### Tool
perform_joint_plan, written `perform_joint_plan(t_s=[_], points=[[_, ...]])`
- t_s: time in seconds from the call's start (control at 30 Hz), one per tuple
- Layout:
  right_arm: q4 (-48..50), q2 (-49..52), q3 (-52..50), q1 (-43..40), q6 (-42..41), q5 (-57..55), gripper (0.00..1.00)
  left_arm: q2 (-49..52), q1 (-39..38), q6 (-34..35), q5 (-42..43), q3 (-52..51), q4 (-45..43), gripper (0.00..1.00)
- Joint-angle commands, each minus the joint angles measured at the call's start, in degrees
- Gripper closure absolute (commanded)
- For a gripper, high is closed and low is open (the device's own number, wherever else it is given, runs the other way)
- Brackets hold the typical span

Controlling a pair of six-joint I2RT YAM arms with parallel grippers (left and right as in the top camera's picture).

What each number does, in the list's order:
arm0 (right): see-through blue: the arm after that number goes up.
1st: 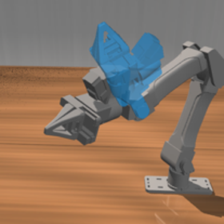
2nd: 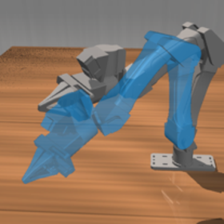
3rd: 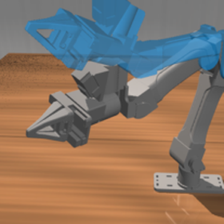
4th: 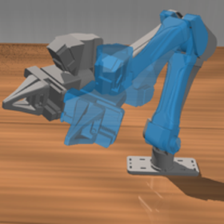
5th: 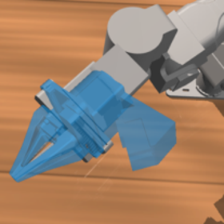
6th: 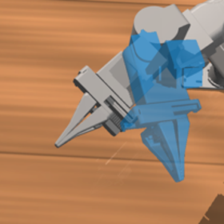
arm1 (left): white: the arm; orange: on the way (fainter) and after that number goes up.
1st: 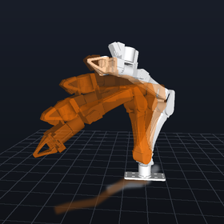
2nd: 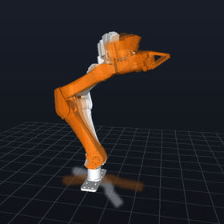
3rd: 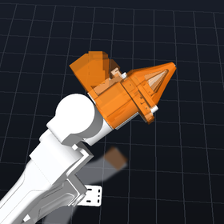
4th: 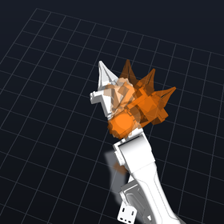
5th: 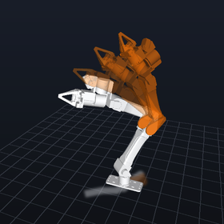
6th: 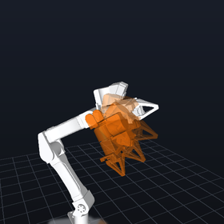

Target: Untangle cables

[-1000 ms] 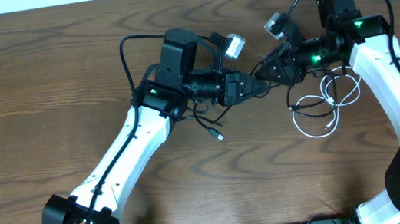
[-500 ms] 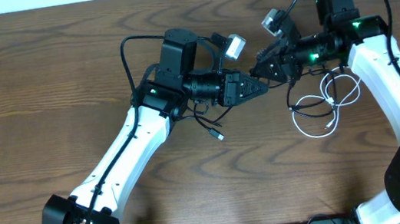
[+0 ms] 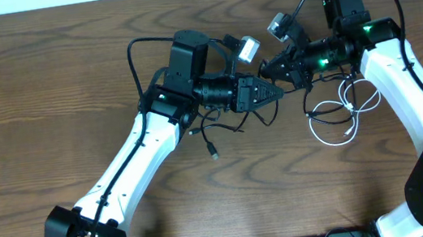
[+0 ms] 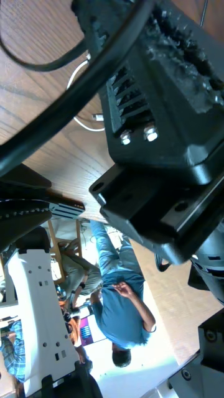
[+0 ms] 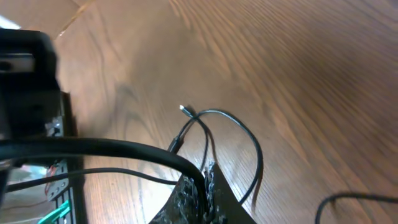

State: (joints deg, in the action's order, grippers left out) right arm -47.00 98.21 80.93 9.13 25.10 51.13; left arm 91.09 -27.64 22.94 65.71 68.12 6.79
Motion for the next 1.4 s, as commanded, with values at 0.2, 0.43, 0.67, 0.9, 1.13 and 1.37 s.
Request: perform_joint_plan(t_s=[0.2,0.43,0.67,0.9,1.13,1.37], points=[[-1.18,0.35,-0.15,-2.36,-6.91,-4.46,0.99,0.22,0.09,-5.77,-3.41,0.24,-0.48,0.6],[-3.87,0.26,-0.15,-2.62,-6.86,-4.48,0.99,0.22,0.09,-12.11,-12.59,0.24,-0.46,0.48],[-6.16,0.13,-0.15,-2.95,-6.88,-6.43,0.99,0.22,2.99,-12.63,-33.14,0.24,-0.5,0.4],[-8.52,-0.2,-0.13,-3.19,-10.29,-17.42,0.99,0.22,13.73,-11.37,-34.25,0.24,-0.02,0.39],[-7.67,-0.42,0.48,-3.13,-13.4,-17.68,0.99,0.22,22.67,-9.55,-30.14,0.24,4.61,0.39],[-8.68,-3.56,5.49,-2.75,-20.72,-16.33,0.99,0.22,23.98,-10.45,-30.18,0.24,11.69,0.39]])
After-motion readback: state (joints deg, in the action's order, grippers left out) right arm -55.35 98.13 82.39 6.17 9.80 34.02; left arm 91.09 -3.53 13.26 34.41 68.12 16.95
